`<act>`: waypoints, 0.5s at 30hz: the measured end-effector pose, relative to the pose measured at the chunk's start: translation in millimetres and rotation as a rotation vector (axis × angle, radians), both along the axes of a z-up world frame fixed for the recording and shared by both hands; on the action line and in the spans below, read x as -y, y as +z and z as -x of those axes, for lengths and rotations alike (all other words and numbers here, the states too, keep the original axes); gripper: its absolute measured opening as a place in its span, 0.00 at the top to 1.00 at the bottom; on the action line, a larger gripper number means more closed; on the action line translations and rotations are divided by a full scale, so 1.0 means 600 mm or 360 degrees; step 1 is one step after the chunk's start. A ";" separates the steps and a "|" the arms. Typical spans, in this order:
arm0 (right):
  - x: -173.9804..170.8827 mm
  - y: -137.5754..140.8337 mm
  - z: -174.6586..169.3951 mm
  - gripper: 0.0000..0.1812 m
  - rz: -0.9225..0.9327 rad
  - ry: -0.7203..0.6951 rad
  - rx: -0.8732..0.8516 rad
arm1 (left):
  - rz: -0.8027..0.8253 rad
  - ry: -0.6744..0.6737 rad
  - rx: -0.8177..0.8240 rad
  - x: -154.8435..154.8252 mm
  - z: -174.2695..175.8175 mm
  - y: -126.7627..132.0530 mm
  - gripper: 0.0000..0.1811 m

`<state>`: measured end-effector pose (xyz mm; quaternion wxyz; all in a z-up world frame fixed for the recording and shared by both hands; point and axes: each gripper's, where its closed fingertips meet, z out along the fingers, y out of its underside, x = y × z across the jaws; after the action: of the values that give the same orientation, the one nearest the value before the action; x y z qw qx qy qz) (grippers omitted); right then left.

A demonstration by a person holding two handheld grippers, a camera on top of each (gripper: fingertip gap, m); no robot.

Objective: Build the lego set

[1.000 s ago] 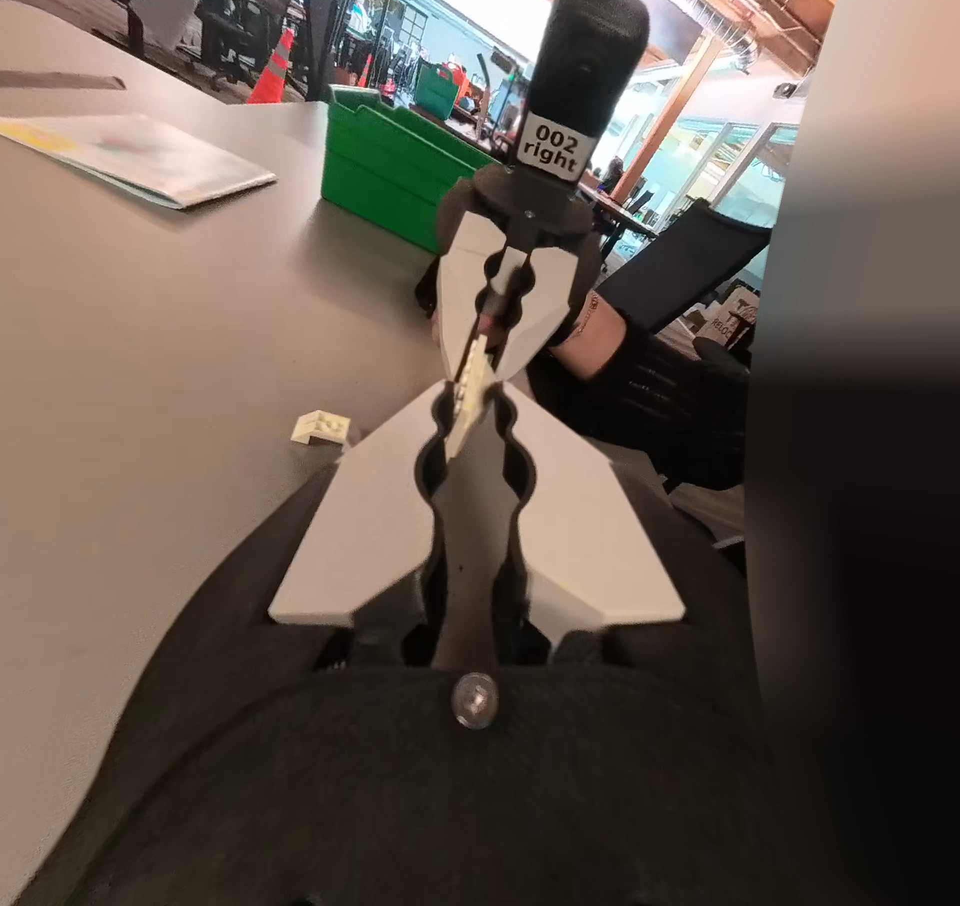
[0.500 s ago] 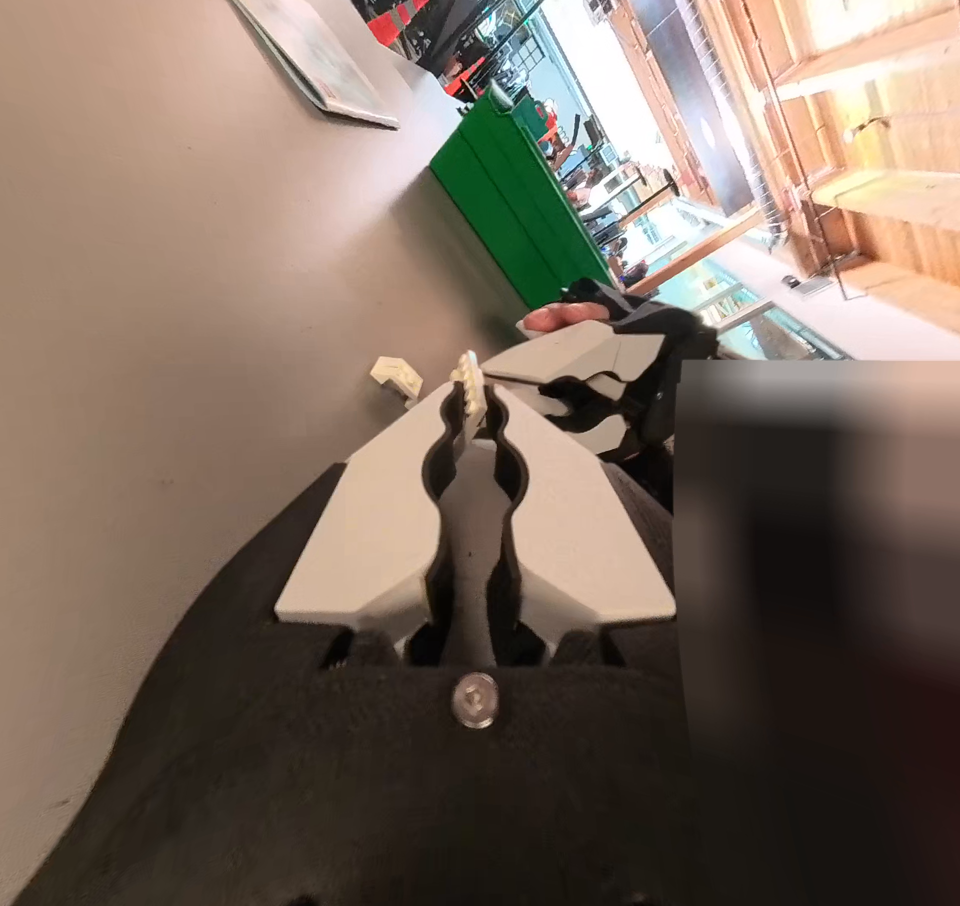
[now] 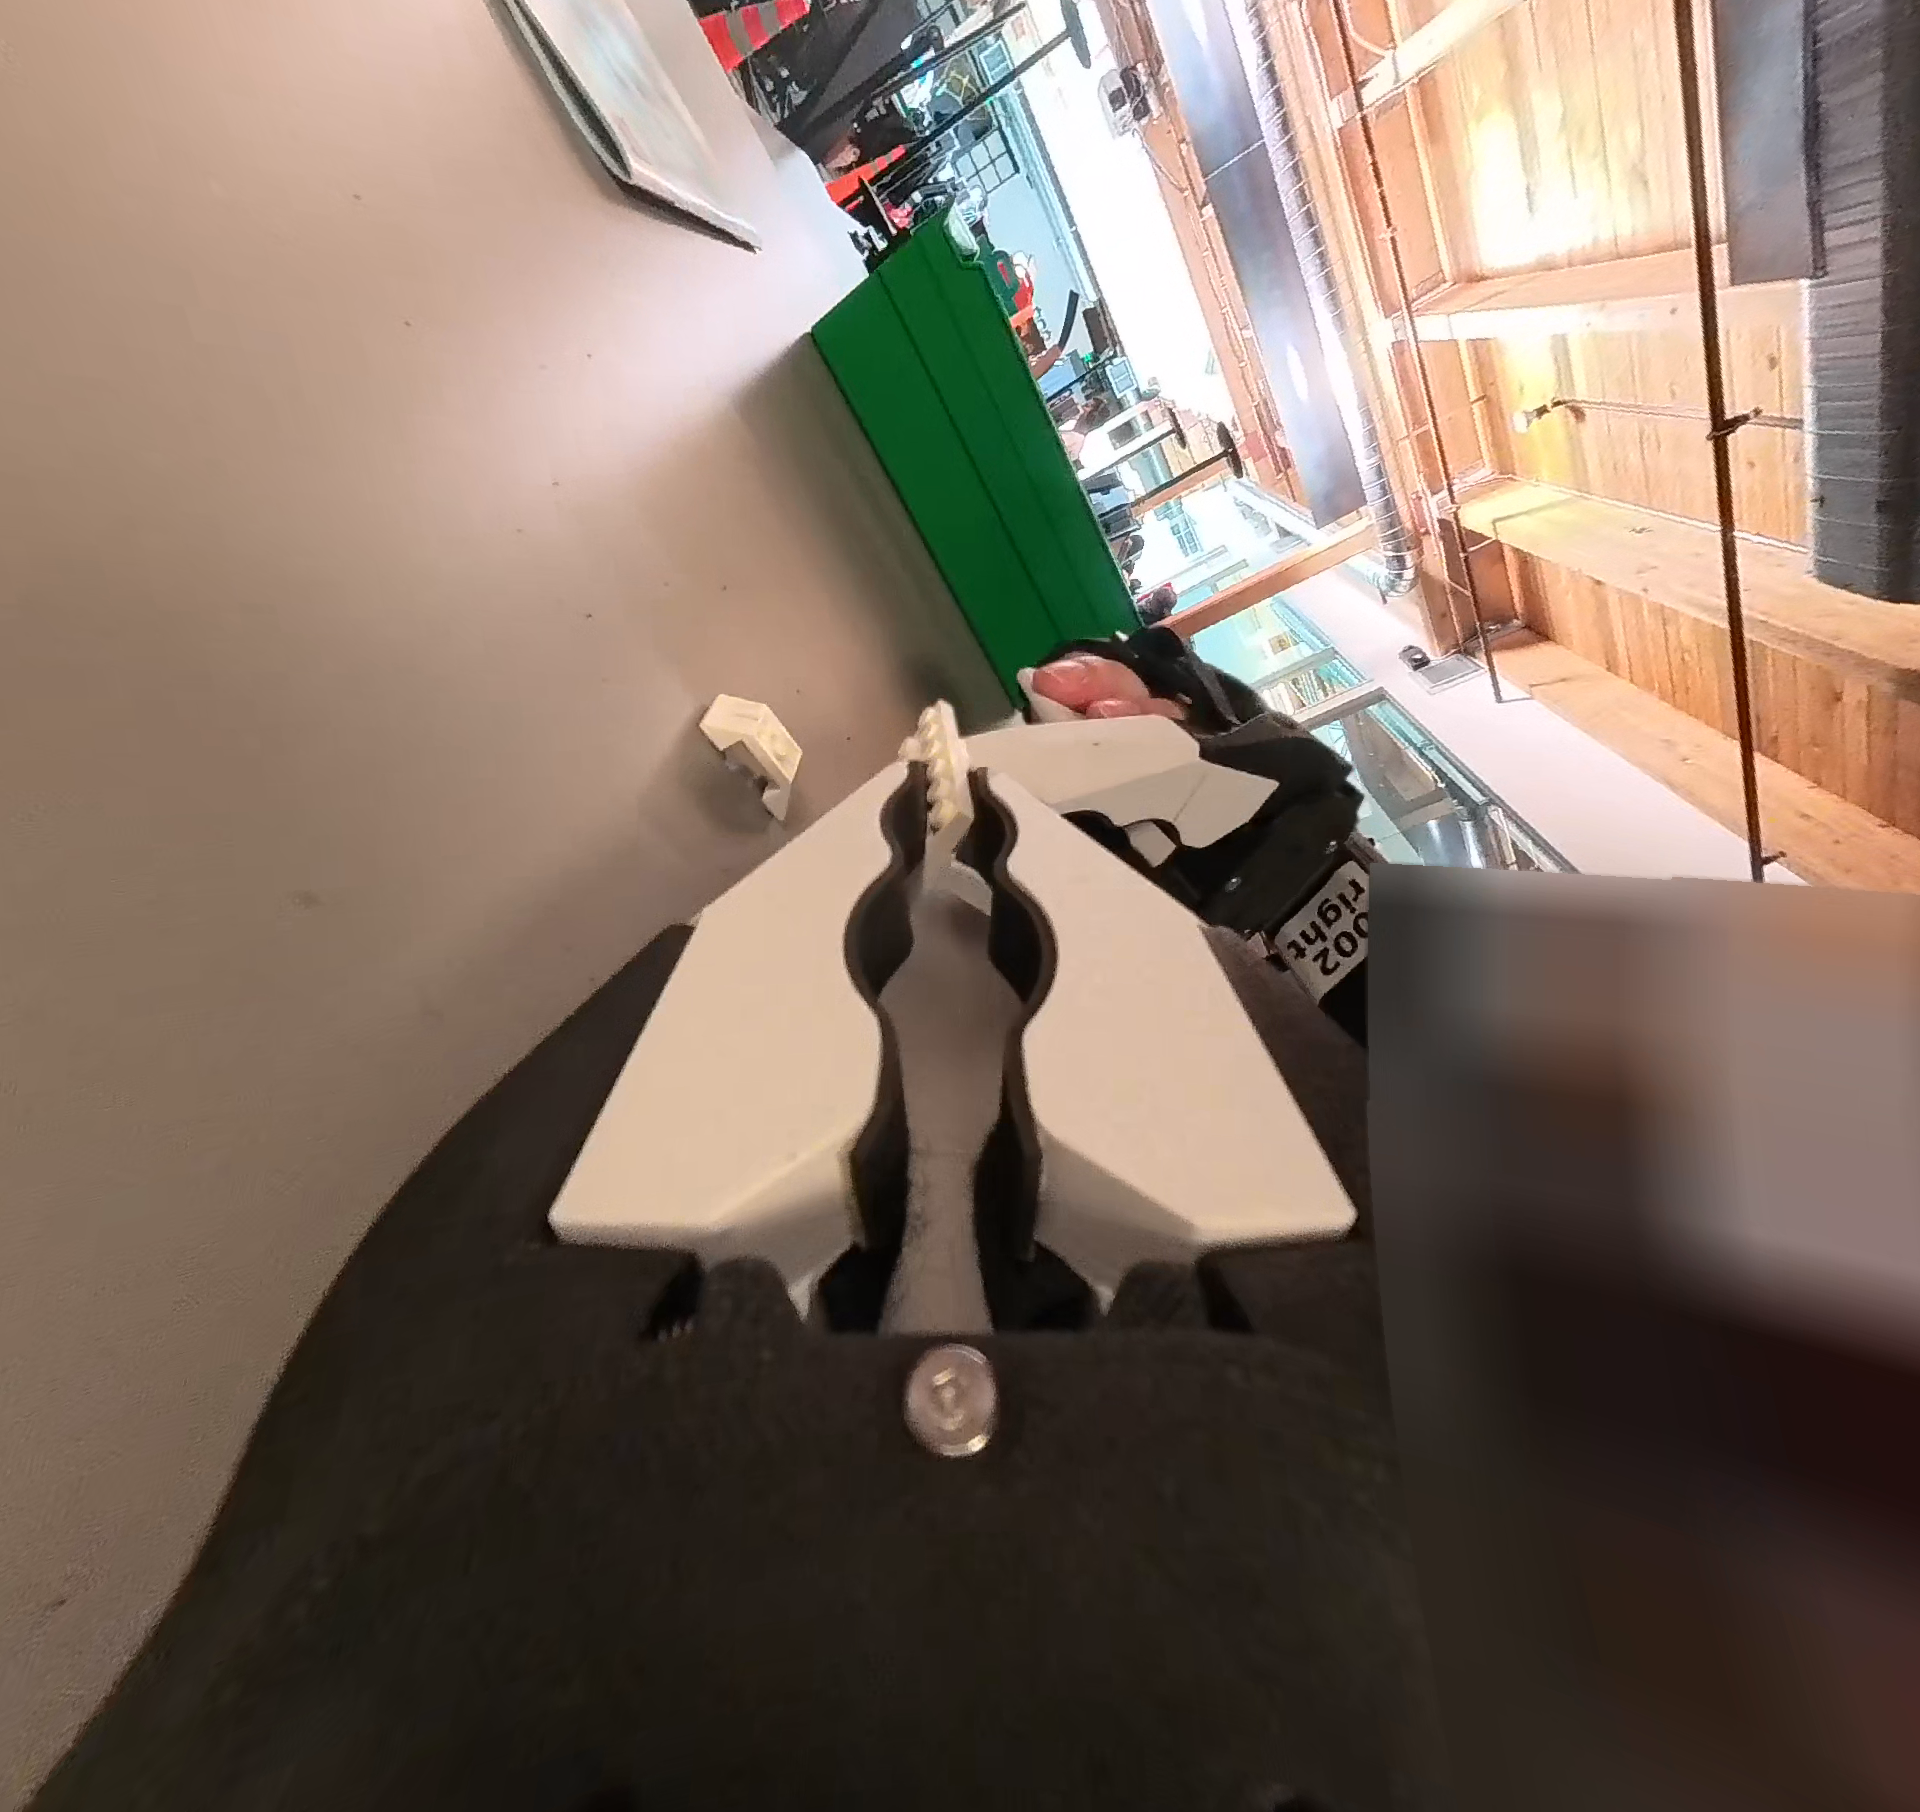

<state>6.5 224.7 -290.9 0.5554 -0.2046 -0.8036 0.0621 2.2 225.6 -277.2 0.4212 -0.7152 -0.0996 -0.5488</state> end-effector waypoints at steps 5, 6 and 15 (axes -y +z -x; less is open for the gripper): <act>0.001 0.011 -0.003 0.93 0.0072 -0.0001 -0.0023 | -0.0102 0.0006 -0.0028 0.001 -0.002 0.013 0.96; 0.001 0.015 -0.003 0.93 0.0110 -0.0003 -0.0036 | -0.0139 0.0009 -0.0045 0.002 -0.003 0.017 0.96; -0.022 0.054 -0.005 0.93 0.0795 -0.0038 -0.0208 | -0.0548 0.0004 -0.0544 0.014 -0.013 0.043 0.88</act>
<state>9.2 237.8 -258.7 0.5391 -0.3405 -0.7233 0.2652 9.9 217.3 -251.2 0.5482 -0.7153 0.0673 -0.4282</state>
